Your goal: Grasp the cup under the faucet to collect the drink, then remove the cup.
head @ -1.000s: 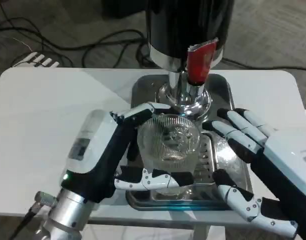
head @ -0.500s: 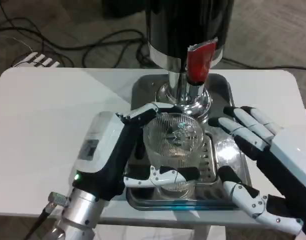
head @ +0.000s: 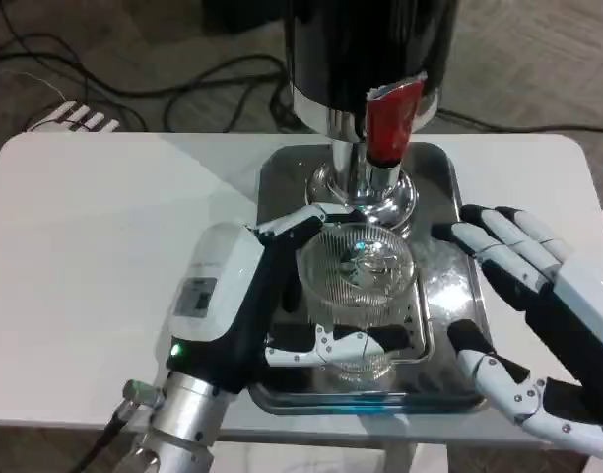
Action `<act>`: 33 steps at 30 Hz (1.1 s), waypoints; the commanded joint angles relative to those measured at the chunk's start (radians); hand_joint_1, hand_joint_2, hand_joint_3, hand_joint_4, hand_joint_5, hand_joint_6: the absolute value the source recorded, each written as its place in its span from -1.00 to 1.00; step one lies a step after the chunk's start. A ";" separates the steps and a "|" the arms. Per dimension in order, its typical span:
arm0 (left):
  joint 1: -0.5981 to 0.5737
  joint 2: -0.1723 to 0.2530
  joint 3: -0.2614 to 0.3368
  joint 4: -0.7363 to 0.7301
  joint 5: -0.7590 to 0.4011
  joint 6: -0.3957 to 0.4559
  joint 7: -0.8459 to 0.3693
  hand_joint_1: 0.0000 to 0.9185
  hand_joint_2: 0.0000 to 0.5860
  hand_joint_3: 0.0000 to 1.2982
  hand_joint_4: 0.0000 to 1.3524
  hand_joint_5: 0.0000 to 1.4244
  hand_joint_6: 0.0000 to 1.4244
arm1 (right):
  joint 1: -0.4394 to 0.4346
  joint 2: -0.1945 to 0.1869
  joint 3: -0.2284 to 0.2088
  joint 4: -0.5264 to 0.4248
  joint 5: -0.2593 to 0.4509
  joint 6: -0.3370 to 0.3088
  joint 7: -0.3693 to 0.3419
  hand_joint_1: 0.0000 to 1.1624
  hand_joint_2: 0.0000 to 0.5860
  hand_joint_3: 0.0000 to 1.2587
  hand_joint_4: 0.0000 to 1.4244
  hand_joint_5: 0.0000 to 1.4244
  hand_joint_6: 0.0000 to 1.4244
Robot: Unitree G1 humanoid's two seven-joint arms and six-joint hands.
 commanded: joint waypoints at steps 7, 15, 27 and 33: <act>-0.048 -0.015 -0.053 0.096 0.028 0.018 0.131 0.37 -1.00 0.46 0.61 0.65 1.00 | 0.012 -0.007 -0.021 -0.022 0.022 0.009 0.010 -0.74 0.77 -0.88 -1.00 -1.00 -0.68; -0.070 -0.001 -0.077 0.146 0.044 0.034 0.185 0.37 -1.00 0.34 0.44 0.52 0.98 | 0.004 -0.007 -0.019 -0.015 0.024 0.015 0.009 -0.72 0.78 -0.87 -1.00 -1.00 -0.68; -0.092 0.003 -0.099 0.190 0.004 0.013 0.147 0.19 -1.00 0.08 -0.05 0.25 0.82 | 0.000 -0.011 -0.027 -0.010 0.035 0.029 0.006 -0.70 0.77 -0.85 -1.00 -1.00 -0.68; -0.094 0.007 -0.104 0.196 -0.022 -0.014 0.132 -0.07 -1.00 0.01 -0.20 0.24 0.79 | 0.006 -0.009 -0.040 -0.006 0.047 0.032 0.000 -0.70 0.78 -0.84 -0.99 -1.00 -0.66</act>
